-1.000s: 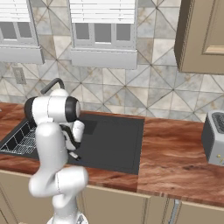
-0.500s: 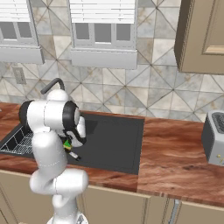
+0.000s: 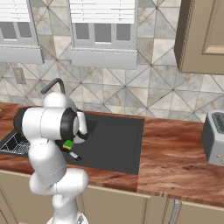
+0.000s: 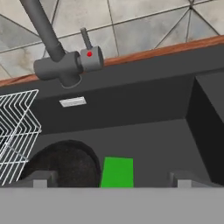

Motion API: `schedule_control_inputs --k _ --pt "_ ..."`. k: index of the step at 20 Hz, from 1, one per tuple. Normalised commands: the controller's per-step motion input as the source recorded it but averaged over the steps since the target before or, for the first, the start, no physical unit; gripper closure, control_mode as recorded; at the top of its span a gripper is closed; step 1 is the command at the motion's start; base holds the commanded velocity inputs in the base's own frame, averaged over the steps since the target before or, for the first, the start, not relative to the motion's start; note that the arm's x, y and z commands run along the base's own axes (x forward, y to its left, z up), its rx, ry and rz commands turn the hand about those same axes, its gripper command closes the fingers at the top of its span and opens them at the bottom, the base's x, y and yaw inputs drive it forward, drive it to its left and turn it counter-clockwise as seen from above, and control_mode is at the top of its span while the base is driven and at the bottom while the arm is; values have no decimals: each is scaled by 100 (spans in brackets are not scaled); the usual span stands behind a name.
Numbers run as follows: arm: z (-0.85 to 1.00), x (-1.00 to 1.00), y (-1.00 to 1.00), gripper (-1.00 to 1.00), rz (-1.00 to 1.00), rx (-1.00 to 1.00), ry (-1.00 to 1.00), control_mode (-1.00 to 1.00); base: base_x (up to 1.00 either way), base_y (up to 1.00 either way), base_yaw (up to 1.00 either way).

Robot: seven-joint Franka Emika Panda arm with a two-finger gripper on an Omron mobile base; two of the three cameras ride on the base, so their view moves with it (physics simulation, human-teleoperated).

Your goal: Pick the pan and sponge and place them into the sink. Then turn on the water.

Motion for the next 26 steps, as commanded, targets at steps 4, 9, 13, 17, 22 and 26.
schedule_control_inputs --k 4,9,13,17,22,26 --pt "36 0 0 -100 0 0 -21 -100 0 0 0" --pt "14 2 0 -100 1 0 -22 -100 0 0 0" --pt "-3 3 0 -100 4 -3 -24 -100 0 0 0" --pt "-36 2 -7 -100 7 -9 -24 -100 0 0 0" --pt "-60 15 -24 -100 9 -10 -24 -100 0 0 0" --pt "-61 16 -39 -100 11 -5 -24 -100 0 0 0"
